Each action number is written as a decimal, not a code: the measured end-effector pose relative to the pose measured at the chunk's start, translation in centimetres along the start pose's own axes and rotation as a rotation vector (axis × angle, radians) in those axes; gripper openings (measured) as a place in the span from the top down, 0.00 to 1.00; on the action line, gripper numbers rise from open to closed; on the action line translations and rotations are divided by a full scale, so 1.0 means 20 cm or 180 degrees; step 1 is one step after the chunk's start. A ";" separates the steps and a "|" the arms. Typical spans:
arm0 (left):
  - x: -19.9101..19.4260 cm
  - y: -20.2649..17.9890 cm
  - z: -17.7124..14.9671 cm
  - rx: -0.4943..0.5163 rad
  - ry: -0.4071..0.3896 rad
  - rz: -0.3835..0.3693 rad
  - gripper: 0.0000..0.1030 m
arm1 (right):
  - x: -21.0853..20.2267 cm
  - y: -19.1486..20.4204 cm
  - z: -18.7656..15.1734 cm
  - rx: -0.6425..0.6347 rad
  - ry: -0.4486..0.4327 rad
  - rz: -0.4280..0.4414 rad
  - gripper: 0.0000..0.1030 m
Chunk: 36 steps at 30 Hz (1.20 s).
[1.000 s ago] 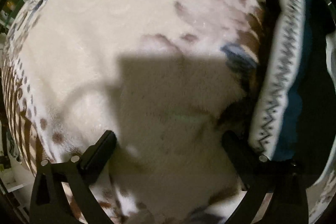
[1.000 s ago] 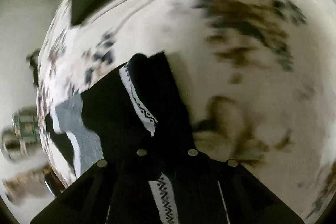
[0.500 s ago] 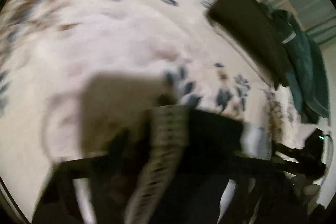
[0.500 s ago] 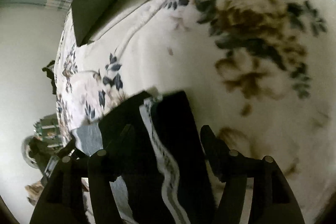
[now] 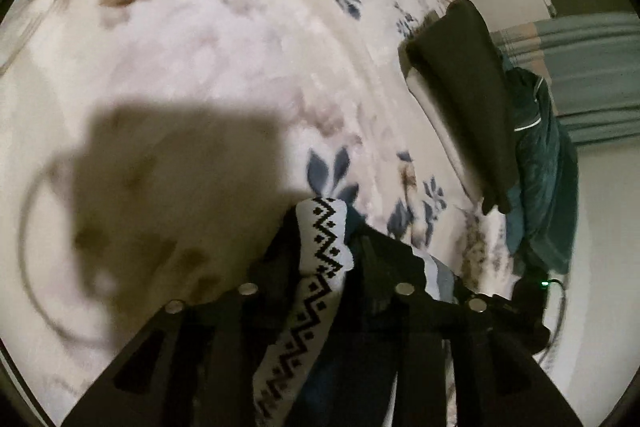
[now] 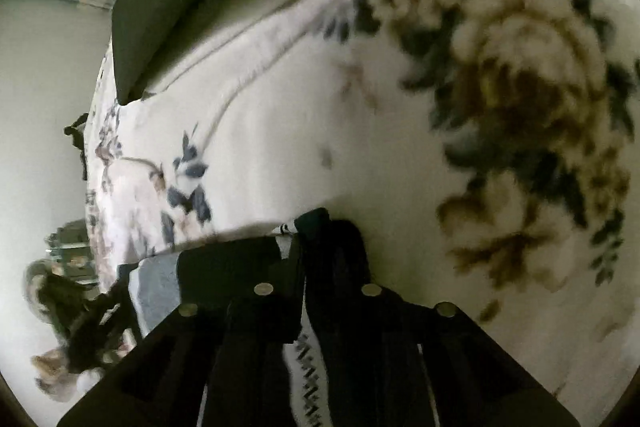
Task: Fold small clothes
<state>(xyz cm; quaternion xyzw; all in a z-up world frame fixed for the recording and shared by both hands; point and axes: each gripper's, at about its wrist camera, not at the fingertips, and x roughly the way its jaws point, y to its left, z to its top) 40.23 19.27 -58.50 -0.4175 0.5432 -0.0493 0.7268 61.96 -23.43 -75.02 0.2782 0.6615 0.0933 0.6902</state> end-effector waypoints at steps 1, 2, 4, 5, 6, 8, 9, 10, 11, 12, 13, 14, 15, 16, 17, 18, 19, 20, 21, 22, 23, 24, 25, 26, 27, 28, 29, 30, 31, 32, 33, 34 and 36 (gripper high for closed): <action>-0.04 0.02 -0.02 -0.0030 0.0014 -0.0019 0.50 | -0.03 -0.02 -0.02 0.0041 0.0072 0.0048 0.65; -0.10 0.03 -0.05 -0.0010 0.0010 0.0013 0.44 | -0.08 -0.04 -0.05 0.0058 0.0128 0.0107 0.49; -0.17 0.03 -0.14 0.0099 -0.0009 0.0074 0.40 | -0.17 -0.10 -0.16 0.0081 0.0206 0.0195 0.44; -0.20 0.04 -0.21 0.0180 0.0041 0.0114 0.40 | -0.20 -0.13 -0.23 0.0108 0.0296 0.0212 0.41; -0.21 0.04 -0.28 0.0254 0.0115 0.0207 0.40 | -0.21 -0.18 -0.30 0.0166 0.0397 0.0209 0.38; -0.21 0.07 -0.42 0.0306 0.0239 0.0300 0.40 | -0.20 -0.29 -0.47 0.0430 0.0611 0.0176 0.38; -0.20 0.08 -0.48 0.0303 0.0300 0.0321 0.40 | -0.18 -0.35 -0.56 0.0603 0.0728 0.0221 0.38; -0.19 0.10 -0.56 0.0259 0.0360 0.0309 0.40 | -0.14 -0.39 -0.64 0.0746 0.0820 0.0321 0.38; -0.18 0.11 -0.62 0.0231 0.0354 0.0313 0.40 | -0.10 -0.44 -0.74 0.0939 0.0899 0.0504 0.38; -0.19 0.12 -0.68 0.0212 0.0276 0.0343 0.42 | -0.07 -0.45 -0.80 0.1049 0.0887 0.0624 0.48; -0.21 0.12 -0.71 0.0195 0.0179 0.0337 0.64 | -0.07 -0.46 -0.86 0.1145 0.0774 0.0716 0.65; -0.22 0.12 -0.73 0.0162 0.0121 0.0332 0.79 | -0.09 -0.45 -0.91 0.1185 0.0671 0.0751 0.83; -0.24 0.12 -0.73 0.0098 0.0079 0.0332 0.86 | -0.11 -0.45 -0.93 0.1216 0.0585 0.0774 0.83; -0.27 0.12 -0.73 0.0017 0.0003 0.0318 0.90 | -0.16 -0.43 -0.96 0.1240 0.0454 0.0759 0.84; -0.30 0.13 -0.72 -0.0045 -0.0080 0.0260 0.90 | -0.20 -0.42 -0.97 0.1225 0.0366 0.0723 0.85; -0.31 0.13 -0.72 -0.0059 -0.0099 0.0232 0.90 | -0.25 -0.41 -0.98 0.1201 0.0258 0.0651 0.88; -0.32 0.13 -0.71 -0.0034 -0.0086 0.0210 0.91 | -0.29 -0.41 -0.99 0.1216 0.0177 0.0592 0.88; -0.31 0.13 -0.71 0.0013 -0.0052 0.0209 0.91 | -0.32 -0.42 -0.99 0.1242 0.0139 0.0512 0.89; -0.30 0.13 -0.71 0.0054 -0.0019 0.0232 0.91 | -0.31 -0.42 -0.99 0.1218 0.0203 0.0429 0.89; -0.29 0.15 -0.72 0.0082 0.0031 0.0252 0.90 | -0.27 -0.43 -0.98 0.1162 0.0306 0.0239 0.90; -0.27 0.18 -0.73 0.0082 0.0087 0.0256 0.90 | -0.25 -0.43 -0.97 0.1076 0.0363 0.0047 0.90; -0.27 0.19 -0.73 0.0083 0.0109 0.0235 0.90 | -0.21 -0.42 -0.96 0.0933 0.0444 -0.0100 0.90; -0.27 0.19 -0.73 0.0079 0.0115 0.0205 0.86 | -0.16 -0.39 -0.94 0.0744 0.0629 -0.0205 0.89; -0.28 0.20 -0.73 0.0057 0.0119 0.0158 0.85 | -0.14 -0.38 -0.93 0.0685 0.0725 -0.0267 0.83; -0.30 0.20 -0.72 0.0024 0.0118 0.0145 0.80 | -0.16 -0.36 -0.91 0.0667 0.0738 -0.0334 0.75; -0.31 0.21 -0.72 -0.0018 0.0110 0.0153 0.71 | -0.19 -0.33 -0.88 0.0624 0.0692 -0.0379 0.71; -0.32 0.22 -0.73 -0.0043 0.0096 0.0101 0.68 | -0.26 -0.27 -0.84 0.0475 0.0564 -0.0461 0.61; -0.32 0.23 -0.74 -0.0047 0.0072 0.0052 0.65 | -0.30 -0.21 -0.81 0.0338 0.0453 -0.0542 0.50; -0.33 0.23 -0.76 -0.0055 0.0035 0.0022 0.65 | -0.35 -0.11 -0.75 0.0141 0.0316 -0.0622 0.46; -0.33 0.24 -0.77 -0.0058 0.0017 0.0005 0.65 | -0.36 -0.04 -0.72 0.0003 0.0255 -0.0626 0.43; -0.34 0.24 -0.79 -0.0071 -0.0012 -0.0012 0.65 | -0.36 0.10 -0.65 -0.0251 0.0256 -0.0553 0.43; -0.34 0.24 -0.80 -0.0092 -0.0036 -0.0012 0.65 | -0.34 0.20 -0.60 -0.0446 0.0308 -0.0484 0.43; -0.34 0.26 -0.83 -0.0165 -0.0112 -0.0061 0.65 | -0.22 0.52 -0.49 -0.0926 0.0455 -0.0352 0.43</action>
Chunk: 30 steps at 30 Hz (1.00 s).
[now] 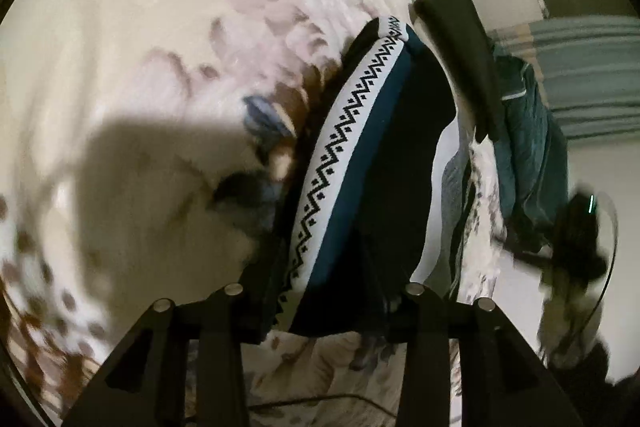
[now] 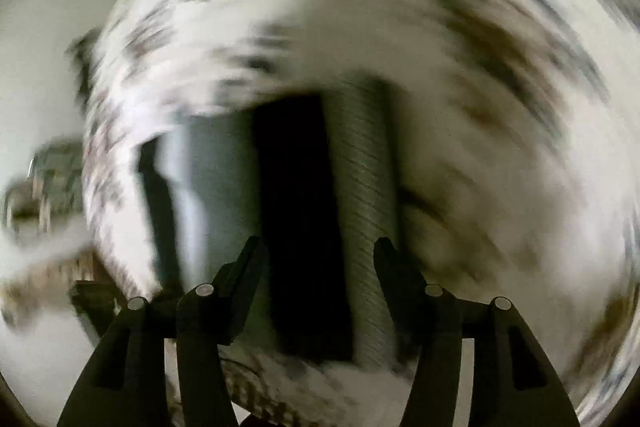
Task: Fold small clothes
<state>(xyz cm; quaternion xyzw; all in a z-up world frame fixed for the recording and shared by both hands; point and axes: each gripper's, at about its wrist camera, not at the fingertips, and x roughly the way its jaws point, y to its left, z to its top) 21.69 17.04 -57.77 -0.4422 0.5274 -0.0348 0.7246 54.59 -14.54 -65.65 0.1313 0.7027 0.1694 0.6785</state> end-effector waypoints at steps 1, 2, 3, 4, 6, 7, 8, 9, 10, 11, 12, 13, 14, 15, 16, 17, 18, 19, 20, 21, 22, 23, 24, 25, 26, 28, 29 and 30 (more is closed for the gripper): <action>0.00 0.00 -0.01 -0.0018 -0.0024 -0.0008 0.65 | 0.04 0.14 0.09 -0.0241 0.0043 0.0054 0.43; 0.00 0.00 -0.01 -0.0032 -0.0047 -0.0017 0.65 | 0.10 0.28 0.19 -0.0504 0.0076 0.0088 0.43; 0.00 0.01 -0.01 -0.0045 -0.0068 -0.0024 0.65 | 0.17 0.45 0.28 -0.0800 0.0124 0.0118 0.43; 0.00 0.01 -0.02 -0.0048 -0.0096 -0.0045 0.68 | 0.23 0.58 0.34 -0.1015 0.0174 0.0140 0.43; -0.01 0.01 -0.03 0.0014 -0.0156 -0.0015 0.68 | 0.39 0.84 0.45 -0.1356 0.0406 0.0172 0.43; 0.00 0.00 -0.03 0.0078 -0.0170 0.0019 0.74 | 0.51 0.95 0.50 -0.1444 0.0620 0.0195 0.43; 0.00 -0.01 -0.04 0.0153 -0.0178 0.0064 0.79 | 0.58 1.01 0.55 -0.1488 0.0776 0.0209 0.43; 0.00 -0.02 -0.04 0.0208 -0.0179 0.0068 0.83 | 0.68 1.08 0.57 -0.1511 0.0979 0.0189 0.43; 0.01 -0.03 -0.05 0.0226 -0.0189 0.0055 0.86 | 0.76 1.11 0.56 -0.1534 0.1193 0.0156 0.46; 0.00 -0.03 -0.05 0.0234 -0.0203 0.0030 0.87 | 0.84 1.15 0.57 -0.1598 0.1326 0.0024 0.82; 0.01 -0.02 -0.06 0.0223 -0.0200 0.0010 0.88 | 0.86 1.14 0.57 -0.1595 0.1298 -0.0110 0.91; 0.01 -0.01 -0.06 0.0210 -0.0212 -0.0030 0.89 | 0.89 1.12 0.60 -0.1427 0.1266 -0.0217 0.92; 0.01 0.00 -0.07 0.0198 -0.0224 -0.0053 0.89 | 0.90 1.08 0.64 -0.1211 0.1250 -0.0245 0.93; 0.01 0.01 -0.07 0.0182 -0.0230 -0.0084 0.89 | 0.90 1.04 0.68 -0.1033 0.1194 -0.0266 0.94; 0.00 0.02 -0.07 0.0181 -0.0235 -0.0091 0.89 | 0.90 1.02 0.69 -0.0933 0.1184 -0.0246 0.94; 0.00 0.03 -0.07 0.0163 -0.0229 -0.0101 0.89 | 0.92 1.00 0.70 -0.0866 0.1230 -0.0195 0.94; 0.00 0.03 -0.07 0.0143 -0.0225 -0.0123 0.89 | 0.93 0.99 0.70 -0.0859 0.1211 -0.0202 0.94; -0.01 0.03 -0.06 0.0136 -0.0216 -0.0129 0.89 | 0.92 0.99 0.70 -0.0859 0.1181 -0.0172 0.93; -0.01 0.02 -0.06 0.0125 -0.0193 -0.0127 0.89 | 0.92 0.99 0.70 -0.0876 0.1182 -0.0132 0.93; -0.01 0.01 -0.05 0.0088 -0.0146 -0.0121 0.88 | 0.91 0.98 0.70 -0.0895 0.1215 -0.0050 0.87; -0.01 0.01 -0.03 0.0014 -0.0076 -0.0113 0.87 | 0.88 0.98 0.70 -0.0898 0.1227 0.0040 0.80; -0.03 0.01 -0.02 -0.0018 -0.0058 -0.0087 0.86 | 0.80 0.95 0.71 -0.0864 0.1175 0.0120 0.60; -0.05 0.00 0.00 -0.0020 -0.0068 -0.0045 0.84 | 0.69 0.89 0.72 -0.0768 0.1036 0.0226 0.43; -0.08 -0.01 0.03 0.0011 -0.0109 0.0015 0.75 | 0.58 0.82 0.72 -0.0677 0.0875 0.0310 0.39; -0.09 -0.02 0.05 0.0039 -0.0137 0.0040 0.63 | 0.49 0.75 0.71 -0.0621 0.0763 0.0342 0.39; -0.11 -0.04 0.13 0.0087 -0.0237 0.0015 0.33 | 0.29 0.57 0.67 -0.0450 0.0569 0.0354 0.39; -0.10 -0.05 0.19 0.0084 -0.0275 -0.0020 0.33 | 0.19 0.45 0.63 -0.0338 0.0480 0.0341 0.39; -0.07 -0.06 0.24 0.0068 -0.0259 -0.0042 0.33 | 0.10 0.31 0.58 -0.0197 0.0414 0.0354 0.38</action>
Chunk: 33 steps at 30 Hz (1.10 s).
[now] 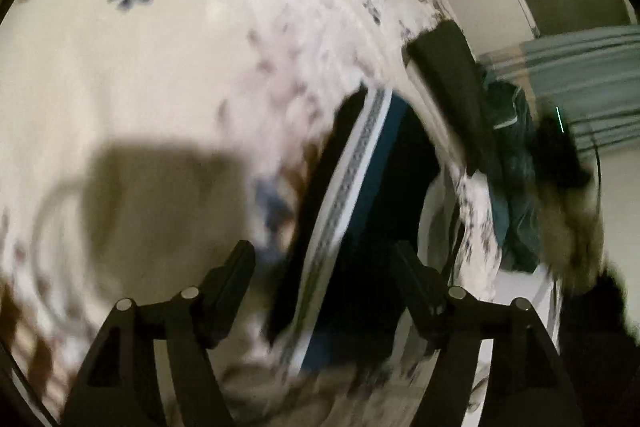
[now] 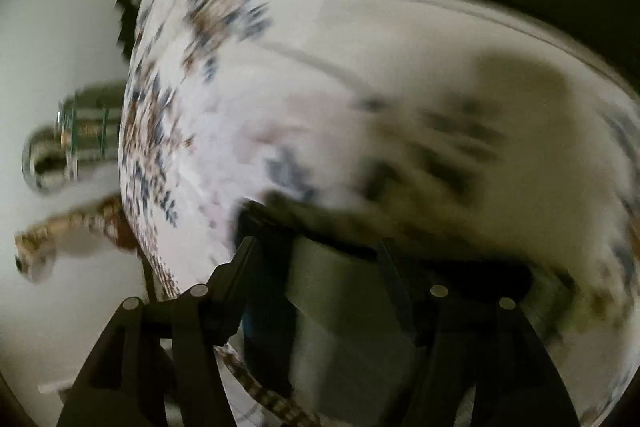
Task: Fold small clothes
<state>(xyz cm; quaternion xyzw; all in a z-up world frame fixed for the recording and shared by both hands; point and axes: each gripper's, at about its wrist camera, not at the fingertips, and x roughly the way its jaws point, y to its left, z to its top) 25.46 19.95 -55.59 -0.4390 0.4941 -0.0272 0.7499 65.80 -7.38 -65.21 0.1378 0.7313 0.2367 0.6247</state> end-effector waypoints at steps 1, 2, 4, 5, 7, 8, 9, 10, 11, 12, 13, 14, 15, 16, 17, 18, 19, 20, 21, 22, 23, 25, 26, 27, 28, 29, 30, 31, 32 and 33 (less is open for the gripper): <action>0.05 -0.02 0.07 -0.0004 0.0046 -0.0055 0.33 | -0.07 -0.11 -0.05 0.0110 -0.0052 0.0009 0.36; 0.12 -0.04 0.14 0.0014 0.0071 -0.0096 0.33 | -0.15 -0.24 -0.12 0.0250 -0.0115 -0.0020 0.33; 0.27 -0.08 0.27 0.0078 0.0165 -0.0136 0.33 | -0.24 -0.50 -0.28 0.0510 -0.0214 -0.0123 0.32; 0.35 -0.10 0.32 0.0091 0.0236 -0.0162 0.33 | -0.24 -0.58 -0.35 0.0604 -0.0223 -0.0122 0.32; 0.49 -0.12 0.41 0.0156 0.0376 -0.0172 0.34 | -0.22 -0.79 -0.50 0.0865 -0.0200 0.0050 0.32; 0.56 -0.14 0.44 0.0201 0.0416 -0.0119 0.34 | -0.17 -0.86 -0.55 0.0926 -0.0190 0.0198 0.32; 0.61 -0.15 0.47 0.0226 0.0402 -0.0117 0.37 | -0.13 -0.91 -0.58 0.0952 -0.0181 0.0288 0.32; 0.63 -0.16 0.48 0.0233 0.0369 -0.0123 0.52 | -0.09 -0.96 -0.60 0.0971 -0.0175 0.0387 0.32; 0.65 -0.16 0.50 0.0223 0.0366 -0.0099 0.60 | -0.04 -0.99 -0.63 0.0992 -0.0183 0.0526 0.32; 0.65 -0.16 0.50 0.0204 0.0355 -0.0115 0.70 | 0.03 -1.02 -0.64 0.1020 -0.0173 0.0691 0.32; 0.64 -0.15 0.51 0.0184 0.0326 -0.0155 0.74 | 0.10 -1.05 -0.65 0.1076 -0.0163 0.0827 0.32; 0.62 -0.14 0.50 0.0173 0.0300 -0.0173 0.74 | 0.16 -1.08 -0.66 0.1172 -0.0157 0.0982 0.32; 0.61 -0.13 0.50 0.0157 0.0296 -0.0184 0.75 | 0.20 -1.11 -0.67 0.1264 -0.0158 0.1125 0.32; 0.60 -0.11 0.50 0.0108 0.0276 -0.0198 0.75 | 0.25 -1.12 -0.68 0.1330 -0.0184 0.1225 0.32; 0.58 -0.08 0.50 0.0056 0.0268 -0.0218 0.75 | 0.29 -1.11 -0.69 0.1330 -0.0220 0.1306 0.32; 0.57 -0.05 0.51 -0.0033 0.0263 -0.0274 0.74 | 0.29 -1.11 -0.69 0.1317 -0.0225 0.1362 0.32; 0.57 -0.04 0.53 -0.0094 0.0275 -0.0330 0.74 | 0.29 -1.12 -0.69 0.1316 -0.0224 0.1430 0.32; 0.55 -0.01 0.53 -0.0169 0.0289 -0.0403 0.71 | 0.29 -1.14 -0.70 0.1311 -0.0222 0.1504 0.32; 0.53 -0.01 0.53 -0.0186 0.0286 -0.0410 0.69 | 0.29 -1.15 -0.71 0.1286 -0.0193 0.1579 0.32; 0.51 0.00 0.52 -0.0156 0.0299 -0.0407 0.62 | 0.29 -1.16 -0.72 0.1259 -0.0153 0.1618 0.32; 0.48 0.01 0.50 -0.0109 0.0335 -0.0433 0.56 | 0.30 -1.16 -0.72 0.1198 -0.0093 0.1691 0.32; 0.45 0.01 0.44 -0.0016 0.0429 -0.0393 0.37 | 0.34 -1.16 -0.71 0.1087 0.0069 0.1768 0.32; 0.44 0.02 0.39 0.0019 0.0511 -0.0451 0.37 | 0.36 -1.15 -0.71 0.1053 0.0105 0.1803 0.29; 0.46 0.03 0.34 0.0053 0.0632 -0.0478 0.37 | 0.38 -1.13 -0.69 0.1004 0.0172 0.1892 0.28; 0.47 0.03 0.31 0.0088 0.0694 -0.0465 0.37 | 0.40 -1.11 -0.68 0.0968 0.0224 0.1937 0.28; 0.48 0.03 0.27 0.0160 0.0749 -0.0472 0.37 | 0.43 -1.08 -0.66 0.0911 0.0294 0.2018 0.26; 0.50 0.02 0.24 0.0225 0.0765 -0.0476 0.37 | 0.45 -1.05 -0.65 0.0876 0.0340 0.2065 0.25; 0.50 0.01 0.23 0.0253 0.0764 -0.0477 0.36 | 0.48 -1.01 -0.63 0.0835 0.0386 0.2106 0.25; 0.52 0.00 0.22 0.0263 0.0758 -0.0502 0.35 | 0.50 -0.98 -0.62 0.0808 0.0415 0.2145 0.25; 0.53 -0.01 0.22 0.0245 0.0755 -0.0528 0.35 | 0.53 -0.95 -0.61 0.0799 0.0435 0.2186 0.25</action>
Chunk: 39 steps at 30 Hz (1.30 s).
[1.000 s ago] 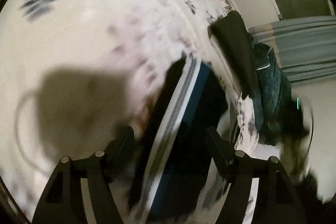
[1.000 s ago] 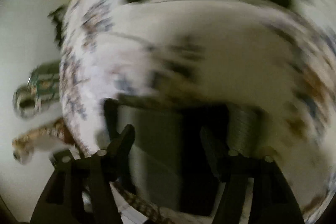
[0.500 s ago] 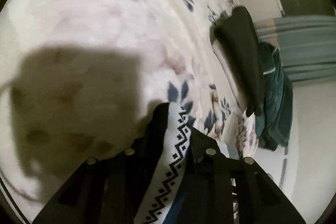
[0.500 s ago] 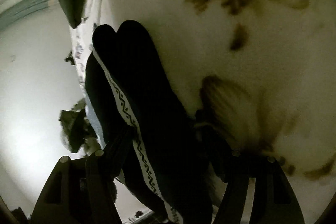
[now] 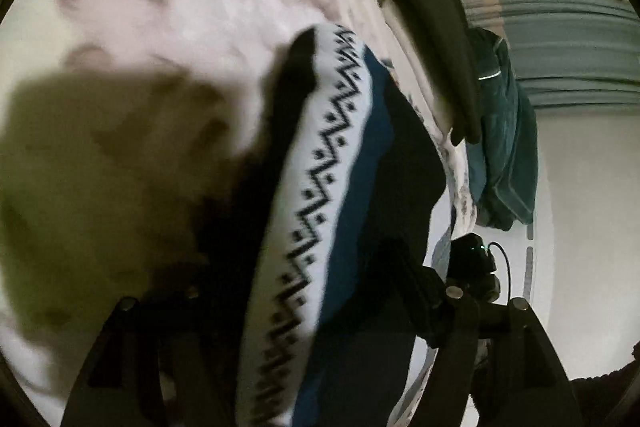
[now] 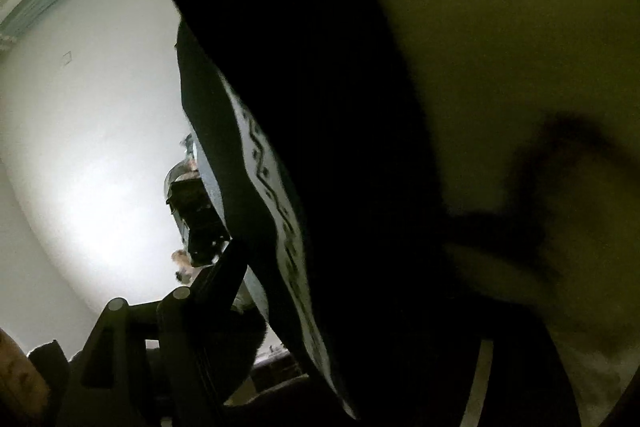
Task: Fold small clothes
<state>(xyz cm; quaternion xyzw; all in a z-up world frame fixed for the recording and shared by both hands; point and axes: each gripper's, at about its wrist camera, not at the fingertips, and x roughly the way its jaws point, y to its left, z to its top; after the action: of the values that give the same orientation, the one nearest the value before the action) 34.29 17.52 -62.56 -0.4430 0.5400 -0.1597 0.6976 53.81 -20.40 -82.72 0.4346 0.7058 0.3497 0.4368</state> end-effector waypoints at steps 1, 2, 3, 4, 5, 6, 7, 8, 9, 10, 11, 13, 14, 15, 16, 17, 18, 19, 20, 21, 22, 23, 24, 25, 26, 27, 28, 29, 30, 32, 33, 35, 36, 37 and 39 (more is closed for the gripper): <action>0.01 0.00 0.00 -0.0013 0.0003 -0.0015 0.35 | 0.04 0.01 0.01 0.0001 0.0029 0.0048 0.25; 0.02 -0.01 0.01 -0.0015 0.0009 -0.0061 0.35 | 0.06 0.02 0.02 -0.0002 0.0041 0.0073 0.25; 0.04 -0.03 0.01 0.0006 0.0012 -0.0080 0.35 | 0.08 0.03 0.02 -0.0003 0.0042 0.0100 0.25; 0.04 -0.04 0.01 0.0026 0.0010 -0.0068 0.35 | 0.10 0.05 0.03 -0.0005 0.0029 0.0116 0.25; 0.05 -0.06 0.01 0.0057 0.0010 -0.0059 0.35 | 0.11 0.06 0.03 -0.0013 0.0014 0.0130 0.26; 0.05 -0.07 0.00 0.0096 0.0002 -0.0025 0.35 | 0.12 0.07 0.02 -0.0022 -0.0006 0.0143 0.30; 0.03 -0.07 0.00 0.0114 -0.0008 -0.0003 0.36 | 0.13 0.08 0.02 -0.0035 -0.0033 0.0119 0.33; 0.02 -0.08 -0.01 0.0138 -0.0029 0.0025 0.40 | 0.14 0.08 0.01 -0.0042 -0.0055 0.0081 0.46; 0.01 -0.09 -0.01 0.0158 -0.0040 0.0035 0.53 | 0.14 0.09 0.00 -0.0033 -0.0103 0.0031 0.61; 0.00 -0.10 -0.02 0.0182 -0.0037 0.0035 0.62 | 0.14 0.09 -0.02 -0.0010 -0.0149 0.0018 0.63; -0.01 -0.11 -0.01 0.0199 -0.0035 0.0054 0.63 | 0.13 0.10 -0.03 0.0015 -0.0220 0.0019 0.68; -0.01 -0.14 0.00 0.0212 -0.0004 0.0079 0.66 | 0.10 0.12 -0.10 0.0095 -0.0431 0.0033 0.71; 0.00 -0.17 0.02 0.0234 0.0029 0.0061 0.66 | 0.09 0.12 -0.13 0.0133 -0.0524 0.0067 0.72; 0.02 -0.19 0.04 0.0288 0.0069 0.0048 0.66 | 0.08 0.12 -0.18 0.0201 -0.0653 0.0116 0.72; 0.04 -0.21 0.07 0.0347 0.0132 0.0031 0.66 | 0.07 0.11 -0.24 0.0292 -0.0764 0.0197 0.72; 0.07 -0.22 0.09 0.0380 0.0218 0.0008 0.66 | 0.07 0.09 -0.28 0.0364 -0.0816 0.0275 0.72; 0.09 -0.23 0.12 0.0407 0.0336 -0.0006 0.65 | 0.07 0.06 -0.32 0.0437 -0.0869 0.0324 0.70; 0.11 -0.22 0.12 0.0427 0.0404 0.0013 0.62 | 0.07 0.03 -0.36 0.0495 -0.0927 0.0295 0.66; 0.12 -0.21 0.13 0.0456 0.0482 0.0032 0.59 | 0.07 0.01 -0.38 0.0540 -0.0971 0.0281 0.59; 0.11 -0.19 0.12 0.0463 0.0548 0.0038 0.49 | 0.07 -0.02 -0.40 0.0588 -0.0991 0.0300 0.47; 0.11 -0.17 0.11 0.0449 0.0600 0.0045 0.39 | 0.07 -0.04 -0.41 0.0624 -0.0971 0.0292 0.43; 0.09 -0.13 0.09 0.0425 0.0648 0.0025 0.39 | 0.07 -0.06 -0.42 0.0639 -0.0958 0.0270 0.41; 0.09 -0.10 0.06 0.0390 0.0660 -0.0043 0.39 | 0.07 -0.07 -0.42 0.0611 -0.0930 0.0269 0.41; 0.08 -0.09 0.04 0.0368 0.0660 -0.0080 0.39 | 0.09 -0.07 -0.42 0.0557 -0.0870 0.0247 0.40; 0.08 -0.08 0.02 0.0361 0.0650 -0.0101 0.39 | 0.11 -0.08 -0.42 0.0510 -0.0803 0.0192 0.38; 0.08 -0.10 0.01 0.0390 0.0602 -0.0089 0.39 | 0.13 -0.06 -0.39 0.0489 -0.0780 0.0149 0.38; 0.09 -0.11 0.00 0.0420 0.0566 -0.0081 0.41 | 0.16 -0.05 -0.38 0.0455 -0.0755 0.0121 0.38; 0.09 -0.13 -0.01 0.0475 0.0513 -0.0070 0.45 | 0.18 -0.03 -0.37 0.0422 -0.0751 0.0101 0.39; 0.10 -0.16 -0.02 0.0515 0.0475 -0.0078 0.65 | 0.20 -0.01 -0.37 0.0380 -0.0789 0.0069 0.49; 0.08 -0.20 -0.03 0.0548 0.0380 -0.0029 0.72 | 0.22 0.04 -0.37 0.0332 -0.0899 0.0070 0.70; 0.06 -0.21 -0.02 0.0572 0.0342 -0.0005 0.75 | 0.22 0.07 -0.38 0.0335 -0.0975 0.0018 0.72; 0.01 -0.27 -0.01 0.0612 0.0251 0.0036 0.77 | 0.21 0.16 -0.41 0.0271 -0.1090 -0.0031 0.74; -0.01 -0.30 0.00 0.0619 0.0234 0.0033 0.78 | 0.19 0.21 -0.43 0.0230 -0.1137 -0.0019 0.75; -0.04 -0.35 0.03 0.0645 0.0214 0.0030 0.78 | 0.18 0.27 -0.45 0.0181 -0.1165 0.0000 0.75; -0.07 -0.44 0.09 0.0721 0.0197 -0.0005 0.78 | 0.13 0.39 -0.47 0.0065 -0.1228 -0.0018 0.75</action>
<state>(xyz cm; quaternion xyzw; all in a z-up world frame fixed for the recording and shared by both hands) 37.68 14.37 -54.67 -0.3566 0.5394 -0.2338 0.7261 46.98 -16.07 -73.15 0.4959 0.6137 0.2514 0.5605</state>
